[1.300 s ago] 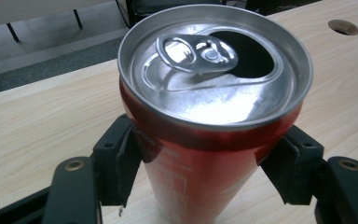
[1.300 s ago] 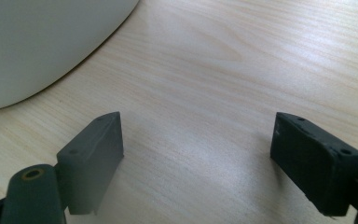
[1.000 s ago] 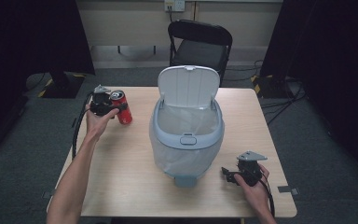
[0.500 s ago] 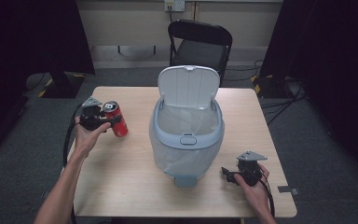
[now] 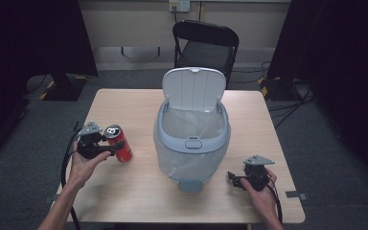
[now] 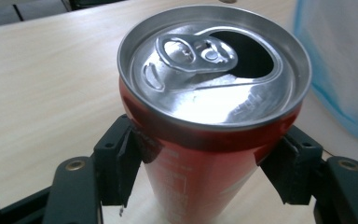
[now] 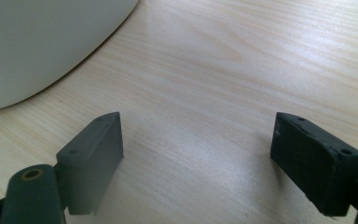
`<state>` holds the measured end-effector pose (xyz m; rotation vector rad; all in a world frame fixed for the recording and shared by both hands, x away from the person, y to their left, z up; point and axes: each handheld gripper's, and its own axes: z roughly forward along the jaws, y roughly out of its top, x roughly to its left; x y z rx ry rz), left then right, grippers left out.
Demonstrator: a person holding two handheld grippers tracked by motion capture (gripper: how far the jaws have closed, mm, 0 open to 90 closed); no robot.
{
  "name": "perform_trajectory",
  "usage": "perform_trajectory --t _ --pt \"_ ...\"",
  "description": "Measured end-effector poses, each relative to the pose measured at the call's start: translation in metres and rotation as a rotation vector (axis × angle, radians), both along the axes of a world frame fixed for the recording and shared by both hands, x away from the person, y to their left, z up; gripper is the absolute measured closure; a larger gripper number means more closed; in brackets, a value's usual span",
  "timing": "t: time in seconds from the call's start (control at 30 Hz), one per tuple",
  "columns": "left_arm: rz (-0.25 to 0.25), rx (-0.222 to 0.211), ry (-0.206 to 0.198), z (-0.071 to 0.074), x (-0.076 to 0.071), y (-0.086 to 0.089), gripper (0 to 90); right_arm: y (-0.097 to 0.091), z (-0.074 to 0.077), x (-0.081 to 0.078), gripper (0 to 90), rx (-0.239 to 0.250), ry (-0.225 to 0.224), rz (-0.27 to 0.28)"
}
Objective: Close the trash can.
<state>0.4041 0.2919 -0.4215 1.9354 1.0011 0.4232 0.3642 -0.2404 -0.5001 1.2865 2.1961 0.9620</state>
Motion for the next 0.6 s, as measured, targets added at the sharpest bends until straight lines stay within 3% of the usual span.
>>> perform_trajectory --t 0.07,0.2,0.27,0.4,0.6 --pt "-0.015 0.037 -0.002 -0.004 -0.006 -0.003 34.3 0.000 0.000 0.000 15.9 0.000 0.000 0.000" --pt "-0.013 0.003 -0.017 -0.008 -0.017 -0.003 34.2 0.000 0.000 0.000 15.9 0.000 0.000 0.000" --pt "-0.024 0.025 -0.040 -0.009 -0.021 -0.005 34.0 0.000 0.000 0.000 15.9 0.000 0.000 0.000" --pt "-0.053 0.064 -0.035 -0.011 -0.017 -0.013 33.2 0.000 0.000 0.000 15.9 0.000 0.000 0.000" --pt "-0.063 0.063 -0.010 -0.019 -0.012 -0.018 27.6 0.000 0.000 0.000 15.9 0.000 0.000 0.000"
